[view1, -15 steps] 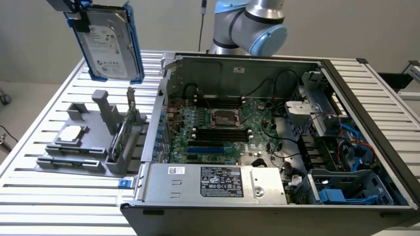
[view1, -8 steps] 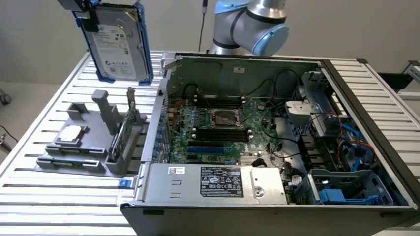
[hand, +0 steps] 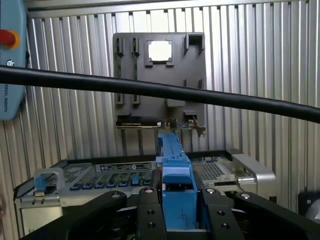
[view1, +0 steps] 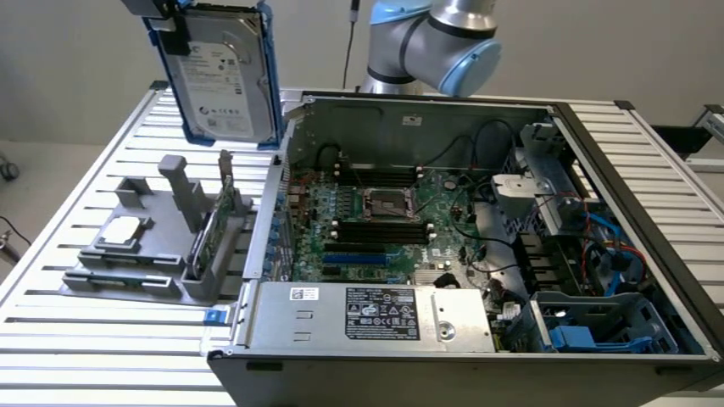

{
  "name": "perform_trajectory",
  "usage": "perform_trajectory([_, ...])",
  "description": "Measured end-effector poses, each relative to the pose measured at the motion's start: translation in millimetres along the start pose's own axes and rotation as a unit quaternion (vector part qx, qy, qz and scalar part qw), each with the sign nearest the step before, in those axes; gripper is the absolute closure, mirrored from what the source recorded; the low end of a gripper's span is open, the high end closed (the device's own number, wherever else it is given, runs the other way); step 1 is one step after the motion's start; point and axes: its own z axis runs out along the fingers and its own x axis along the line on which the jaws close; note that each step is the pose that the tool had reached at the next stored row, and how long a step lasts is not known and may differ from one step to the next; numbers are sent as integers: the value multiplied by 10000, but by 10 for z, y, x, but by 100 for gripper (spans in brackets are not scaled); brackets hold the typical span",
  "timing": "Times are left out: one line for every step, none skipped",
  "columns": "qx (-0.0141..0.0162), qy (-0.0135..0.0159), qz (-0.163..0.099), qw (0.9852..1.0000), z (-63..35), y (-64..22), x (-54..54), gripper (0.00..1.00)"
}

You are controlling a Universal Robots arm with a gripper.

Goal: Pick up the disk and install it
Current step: 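Pick up the disk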

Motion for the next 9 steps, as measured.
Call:
perform_trajectory([0, -2, 0, 10000, -9, -37, 18, 67])
perform_trajectory([0, -3, 1, 10000, -17, -71, 34, 67])
perform_trajectory([0, -5, 1, 10000, -24, -105, 50, 67])
perform_trajectory([0, -7, 0, 10000, -32, -139, 67, 67])
perform_trajectory([0, -8, 0, 10000, -40, -173, 83, 67])
perform_trajectory([-1, -10, 1, 10000, -48, -207, 100, 67])
perform_trajectory([-1, -12, 1, 10000, -55, -241, 116, 67])
perform_trajectory([-1, -14, 0, 10000, -63, -278, 134, 67])
perform_trajectory([-2, -15, 0, 10000, -71, -312, 150, 67])
